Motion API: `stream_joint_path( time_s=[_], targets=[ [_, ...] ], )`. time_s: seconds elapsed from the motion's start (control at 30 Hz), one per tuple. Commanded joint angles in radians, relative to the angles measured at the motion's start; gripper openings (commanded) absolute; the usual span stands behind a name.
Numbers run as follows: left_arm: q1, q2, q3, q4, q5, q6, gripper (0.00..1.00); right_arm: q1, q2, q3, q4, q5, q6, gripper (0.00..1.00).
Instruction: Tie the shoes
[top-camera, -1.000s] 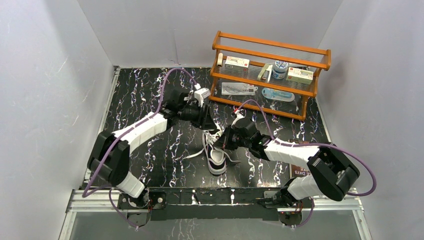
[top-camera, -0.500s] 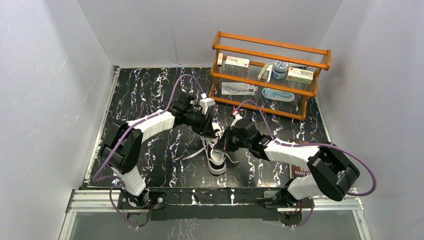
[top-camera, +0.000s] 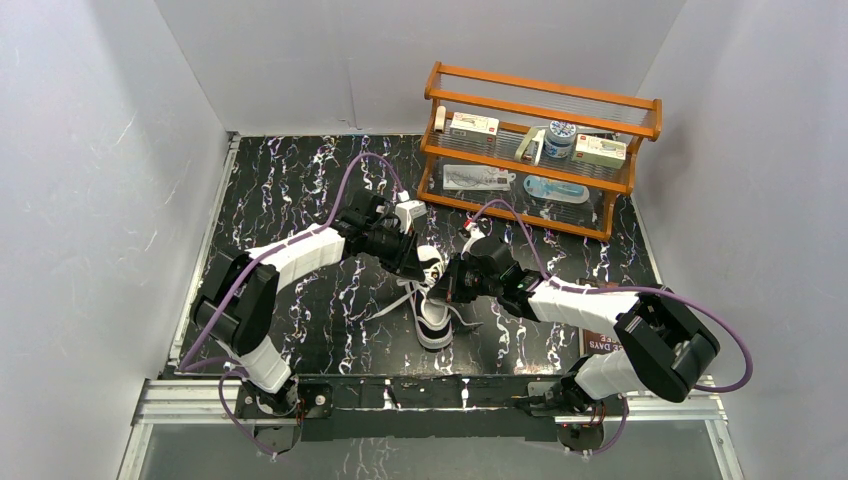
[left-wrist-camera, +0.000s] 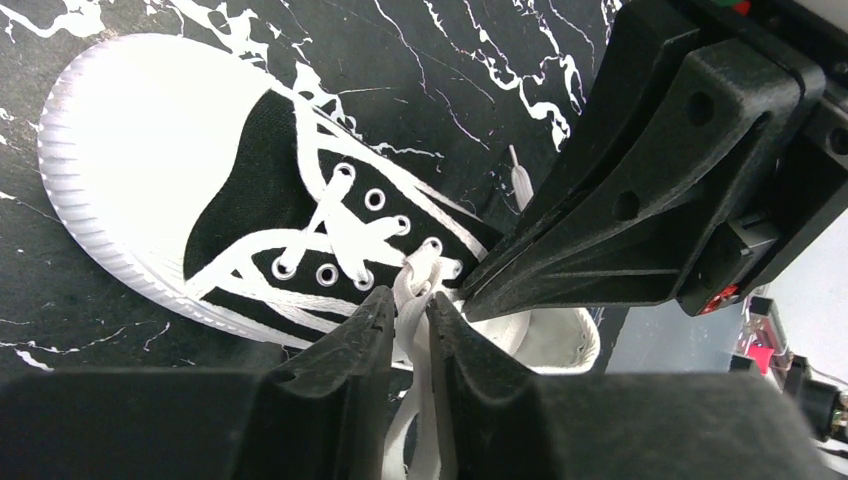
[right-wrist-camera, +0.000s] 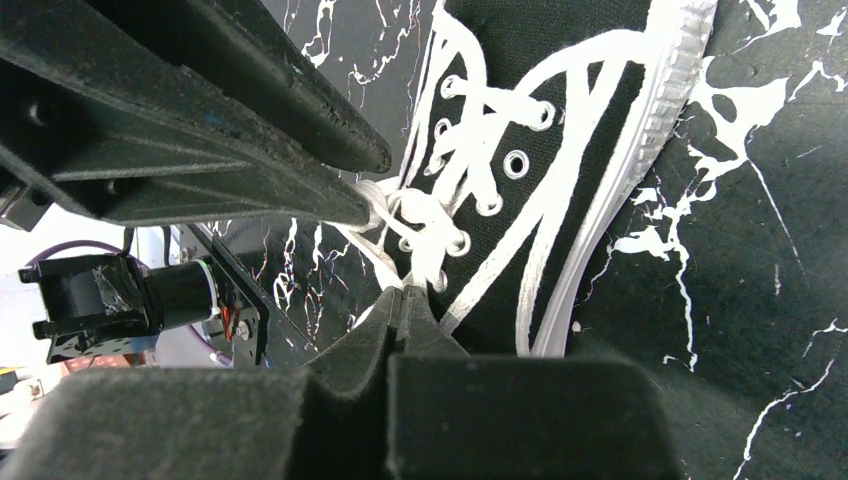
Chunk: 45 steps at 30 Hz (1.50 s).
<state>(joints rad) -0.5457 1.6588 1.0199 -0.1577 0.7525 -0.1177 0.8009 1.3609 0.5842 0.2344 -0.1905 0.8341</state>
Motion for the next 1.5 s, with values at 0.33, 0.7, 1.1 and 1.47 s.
stream_joint_path(
  time_s=[0.33,0.7,1.1,1.47],
  targets=[
    [-0.003,-0.088,-0.014,0.026,0.038,-0.026,0.0,0.004,0.027,0.042,0.078,0.028,0.089,0.0],
    [-0.003,-0.148,-0.097,0.112,0.051,-0.125,0.0,0.01,0.011,0.026,0.107,0.139,0.204,0.0],
    [-0.003,-0.137,-0.121,0.152,0.047,-0.172,0.0,0.034,0.033,0.037,0.115,0.252,0.308,0.0],
    [-0.009,-0.146,-0.175,0.152,0.066,-0.197,0.0,0.041,0.022,0.004,0.143,0.344,0.39,0.0]
  ],
)
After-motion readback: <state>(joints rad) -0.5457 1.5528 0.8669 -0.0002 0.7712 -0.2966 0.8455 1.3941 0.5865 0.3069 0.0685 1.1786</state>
